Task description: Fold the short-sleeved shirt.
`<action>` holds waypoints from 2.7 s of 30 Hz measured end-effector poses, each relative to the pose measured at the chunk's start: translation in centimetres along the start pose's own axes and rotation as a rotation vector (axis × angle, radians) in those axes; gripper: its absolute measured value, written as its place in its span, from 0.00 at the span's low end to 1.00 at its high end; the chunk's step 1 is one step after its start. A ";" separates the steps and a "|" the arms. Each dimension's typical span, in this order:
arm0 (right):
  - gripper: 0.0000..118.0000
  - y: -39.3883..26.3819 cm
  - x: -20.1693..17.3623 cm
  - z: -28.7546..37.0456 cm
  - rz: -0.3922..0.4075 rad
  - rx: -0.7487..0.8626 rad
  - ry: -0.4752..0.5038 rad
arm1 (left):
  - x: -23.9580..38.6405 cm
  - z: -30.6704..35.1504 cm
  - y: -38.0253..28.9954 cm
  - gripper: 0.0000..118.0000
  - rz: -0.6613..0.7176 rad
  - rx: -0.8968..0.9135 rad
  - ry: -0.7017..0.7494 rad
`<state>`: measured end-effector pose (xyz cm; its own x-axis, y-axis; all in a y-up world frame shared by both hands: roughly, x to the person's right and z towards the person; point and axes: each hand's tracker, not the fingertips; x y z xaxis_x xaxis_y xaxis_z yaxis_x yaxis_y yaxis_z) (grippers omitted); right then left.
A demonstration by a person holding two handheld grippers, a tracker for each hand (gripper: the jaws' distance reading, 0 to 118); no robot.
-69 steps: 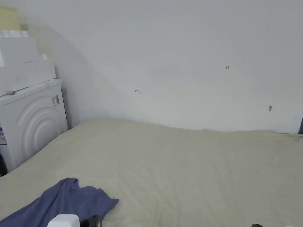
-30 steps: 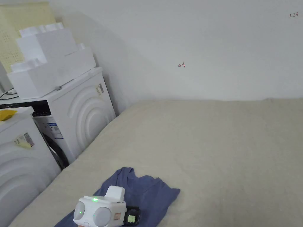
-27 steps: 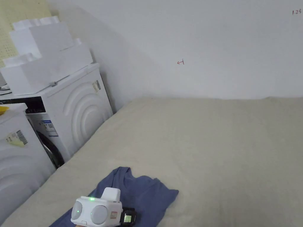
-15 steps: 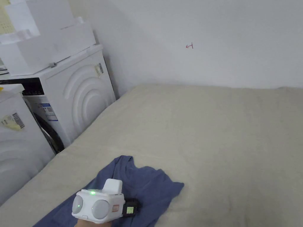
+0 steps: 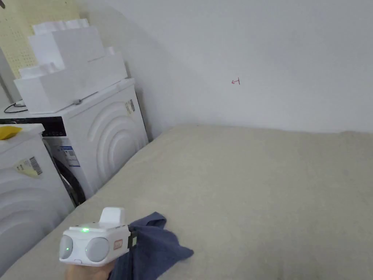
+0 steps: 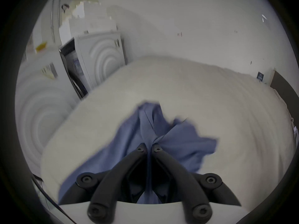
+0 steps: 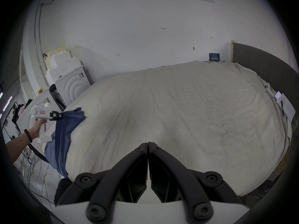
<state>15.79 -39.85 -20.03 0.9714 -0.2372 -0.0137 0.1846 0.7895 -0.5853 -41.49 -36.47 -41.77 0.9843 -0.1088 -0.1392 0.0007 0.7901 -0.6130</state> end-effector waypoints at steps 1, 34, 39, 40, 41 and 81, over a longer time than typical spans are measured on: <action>0.00 -0.1 0.2 0.3 -0.015 0.004 0.015 | -0.4 1.4 1.4 0.01 0.003 0.020 -0.009; 0.00 -5.8 13.8 9.3 -0.307 0.094 -0.286 | 59.5 9.7 -14.4 0.01 -0.513 -0.027 -1.071; 0.00 -5.2 13.6 8.8 -0.280 0.098 -0.271 | 57.5 9.5 -14.6 0.69 -0.482 -0.028 -1.012; 0.00 -4.7 13.5 8.6 -0.244 0.104 -0.262 | 55.9 9.4 -13.8 0.86 -0.469 -0.025 -0.992; 0.00 -4.2 13.4 8.5 -0.205 0.115 -0.254 | 54.3 9.4 -12.9 0.91 -0.435 0.008 -0.986; 0.00 0.3 2.0 8.5 0.067 0.216 -0.009 | 19.6 24.8 -14.7 0.00 0.017 0.321 -0.429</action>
<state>19.03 -35.32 -13.36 0.9837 -0.1756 -0.0389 0.1461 0.9064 -0.3964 -17.83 -35.26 -16.20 0.9683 0.1087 0.2250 -0.0278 0.9418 -0.3351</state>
